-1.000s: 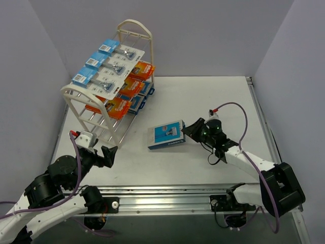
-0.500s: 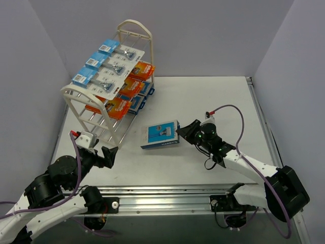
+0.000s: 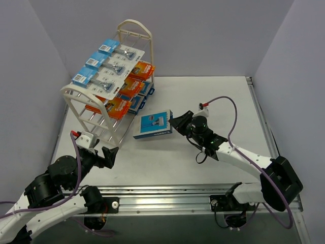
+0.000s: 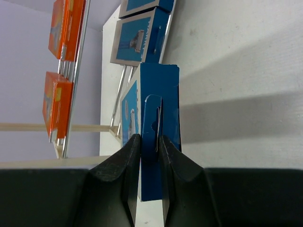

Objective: Place and organize the shaving razors onto the shelf

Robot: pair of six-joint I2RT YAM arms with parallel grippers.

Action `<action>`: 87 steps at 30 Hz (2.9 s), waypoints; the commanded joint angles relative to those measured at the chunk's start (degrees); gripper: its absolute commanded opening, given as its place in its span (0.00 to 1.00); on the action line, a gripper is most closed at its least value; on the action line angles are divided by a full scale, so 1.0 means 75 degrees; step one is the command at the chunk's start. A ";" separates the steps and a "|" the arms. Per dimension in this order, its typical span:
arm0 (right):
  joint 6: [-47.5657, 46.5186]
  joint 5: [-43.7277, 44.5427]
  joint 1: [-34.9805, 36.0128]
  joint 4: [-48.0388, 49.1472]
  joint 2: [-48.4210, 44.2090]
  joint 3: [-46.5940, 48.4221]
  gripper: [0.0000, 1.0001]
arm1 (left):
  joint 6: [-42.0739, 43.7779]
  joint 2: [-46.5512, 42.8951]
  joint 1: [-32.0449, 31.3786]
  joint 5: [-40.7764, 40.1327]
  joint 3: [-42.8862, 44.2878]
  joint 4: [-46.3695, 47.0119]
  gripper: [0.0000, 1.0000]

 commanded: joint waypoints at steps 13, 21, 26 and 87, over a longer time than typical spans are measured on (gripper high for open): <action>0.0367 0.1049 0.0748 0.1847 0.2301 0.1562 0.00 | 0.0040 -0.0081 -0.0125 0.0001 0.0104 0.0248 0.94; 0.0625 0.1025 0.0948 0.2493 0.3158 0.2065 0.00 | 0.0064 -0.0058 -0.0207 0.0025 0.0092 0.0283 0.94; 0.0672 0.1131 0.0995 0.2644 0.3404 0.2125 0.00 | 0.0064 -0.0069 -0.0277 0.0025 0.0104 0.0248 0.94; 0.2804 0.4845 0.2764 0.5258 0.6638 0.2980 0.00 | 0.0017 -0.0280 -0.0676 -0.0221 0.0127 0.0166 0.94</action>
